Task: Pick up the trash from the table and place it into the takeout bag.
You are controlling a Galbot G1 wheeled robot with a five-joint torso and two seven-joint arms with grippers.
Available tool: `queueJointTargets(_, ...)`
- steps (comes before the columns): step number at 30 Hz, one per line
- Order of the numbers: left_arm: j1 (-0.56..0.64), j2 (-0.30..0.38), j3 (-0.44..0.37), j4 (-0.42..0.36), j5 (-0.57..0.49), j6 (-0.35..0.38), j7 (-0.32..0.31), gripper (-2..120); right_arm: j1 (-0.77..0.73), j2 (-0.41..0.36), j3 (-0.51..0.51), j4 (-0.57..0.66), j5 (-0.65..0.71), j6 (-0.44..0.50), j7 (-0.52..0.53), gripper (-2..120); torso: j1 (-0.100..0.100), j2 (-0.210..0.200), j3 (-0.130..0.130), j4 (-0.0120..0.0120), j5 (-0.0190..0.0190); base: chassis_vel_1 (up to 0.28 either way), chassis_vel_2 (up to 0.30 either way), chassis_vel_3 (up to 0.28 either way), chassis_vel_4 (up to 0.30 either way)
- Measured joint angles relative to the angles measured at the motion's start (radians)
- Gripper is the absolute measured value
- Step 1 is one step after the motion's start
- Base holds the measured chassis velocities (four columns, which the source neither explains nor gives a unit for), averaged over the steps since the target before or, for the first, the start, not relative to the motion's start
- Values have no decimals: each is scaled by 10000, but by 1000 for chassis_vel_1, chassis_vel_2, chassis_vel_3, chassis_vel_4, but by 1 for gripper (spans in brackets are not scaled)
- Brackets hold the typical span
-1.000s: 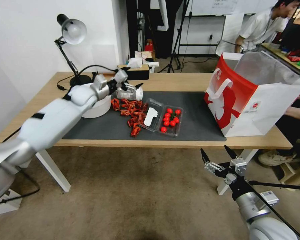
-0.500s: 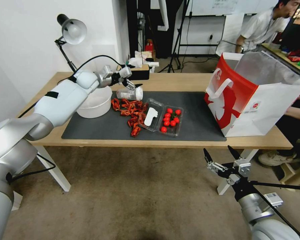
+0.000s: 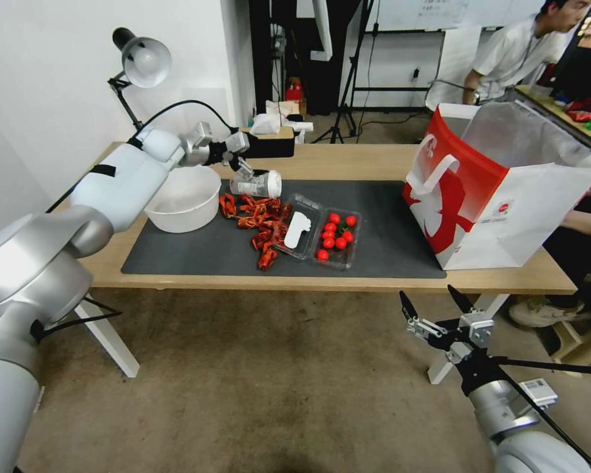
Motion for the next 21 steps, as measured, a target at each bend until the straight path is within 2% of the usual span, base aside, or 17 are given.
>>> queueJointTargets(7, -60, -350, -73, 538, 892, -21, 441, 100, -175, 18, 217, 77, 6, 17, -13, 100, -1, 0, 0, 0, 0, 0, 0, 0, 0)
queueJointTargets(21, 14, -621, -187, 741, 1835, -17, 339, 100, -290, 111, 319, 76, 14, 150, -42, 100, 0, 0, 0, 0, -1, 0, 0, 0, 0)
